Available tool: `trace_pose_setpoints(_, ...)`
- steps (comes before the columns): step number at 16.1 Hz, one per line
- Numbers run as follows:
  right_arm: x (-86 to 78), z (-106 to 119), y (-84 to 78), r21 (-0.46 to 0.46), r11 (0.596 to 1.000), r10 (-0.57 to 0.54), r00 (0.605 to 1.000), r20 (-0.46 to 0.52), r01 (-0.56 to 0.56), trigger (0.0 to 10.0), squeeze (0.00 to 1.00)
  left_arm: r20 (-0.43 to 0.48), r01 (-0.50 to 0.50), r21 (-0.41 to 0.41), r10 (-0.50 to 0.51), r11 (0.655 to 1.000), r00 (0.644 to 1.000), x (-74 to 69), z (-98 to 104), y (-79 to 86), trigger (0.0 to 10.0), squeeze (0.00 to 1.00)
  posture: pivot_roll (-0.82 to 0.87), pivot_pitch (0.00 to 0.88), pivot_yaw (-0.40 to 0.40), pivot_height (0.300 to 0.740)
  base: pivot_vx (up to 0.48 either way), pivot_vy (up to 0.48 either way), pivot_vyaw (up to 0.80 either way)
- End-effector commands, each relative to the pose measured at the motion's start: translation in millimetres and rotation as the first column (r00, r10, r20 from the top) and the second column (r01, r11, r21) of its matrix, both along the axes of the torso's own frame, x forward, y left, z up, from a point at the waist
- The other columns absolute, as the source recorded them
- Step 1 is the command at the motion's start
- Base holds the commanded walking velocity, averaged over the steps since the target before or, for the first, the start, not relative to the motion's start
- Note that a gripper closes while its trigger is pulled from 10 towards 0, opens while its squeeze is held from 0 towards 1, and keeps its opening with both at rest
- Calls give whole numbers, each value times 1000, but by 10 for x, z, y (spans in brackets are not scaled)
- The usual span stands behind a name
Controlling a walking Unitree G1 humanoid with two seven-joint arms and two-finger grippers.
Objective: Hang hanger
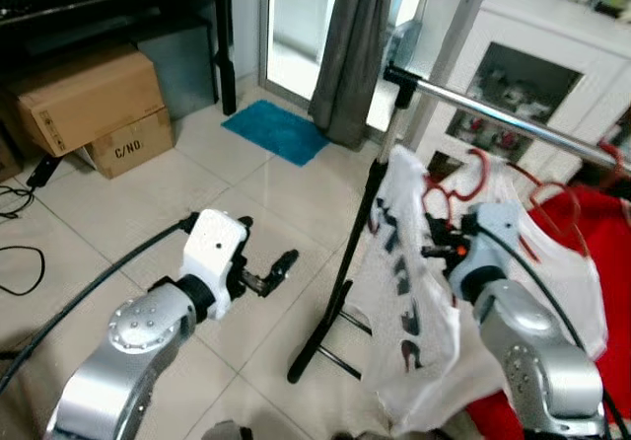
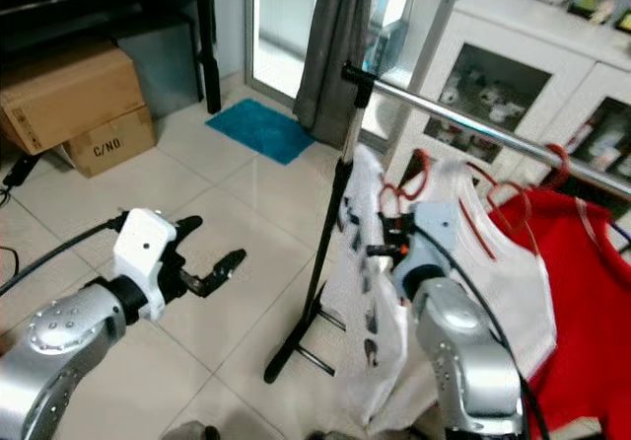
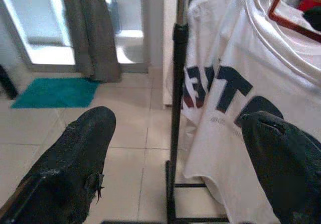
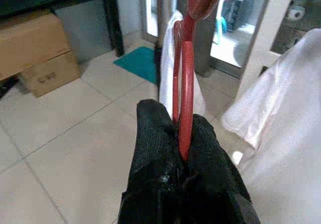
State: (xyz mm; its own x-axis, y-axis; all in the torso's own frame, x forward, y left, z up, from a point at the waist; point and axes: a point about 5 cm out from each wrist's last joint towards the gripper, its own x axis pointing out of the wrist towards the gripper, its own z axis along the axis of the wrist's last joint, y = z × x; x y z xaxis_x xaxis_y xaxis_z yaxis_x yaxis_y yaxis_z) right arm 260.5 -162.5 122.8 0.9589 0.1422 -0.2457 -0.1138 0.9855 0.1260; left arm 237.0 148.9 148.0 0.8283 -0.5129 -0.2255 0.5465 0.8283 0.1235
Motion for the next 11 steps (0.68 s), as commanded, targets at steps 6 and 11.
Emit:
trace_pose_setpoints(6, -4, 168, 121, -61, 986, 157, 986, 60, -154, 0, 0, 29, 30, -27, -30, 999, 999, 58, 107, -55, 10000, 0, -71, 0, -79, 740, -199, 0, 0)
trace_pose_setpoints(11, -24, 358, 313, -54, 922, 386, 917, 99, -383, 0, 0, 43, 27, -47, -25, 999, 999, 338, 132, -151, 10000, 1000, -106, 0, -62, 740, 0, 0, 0)
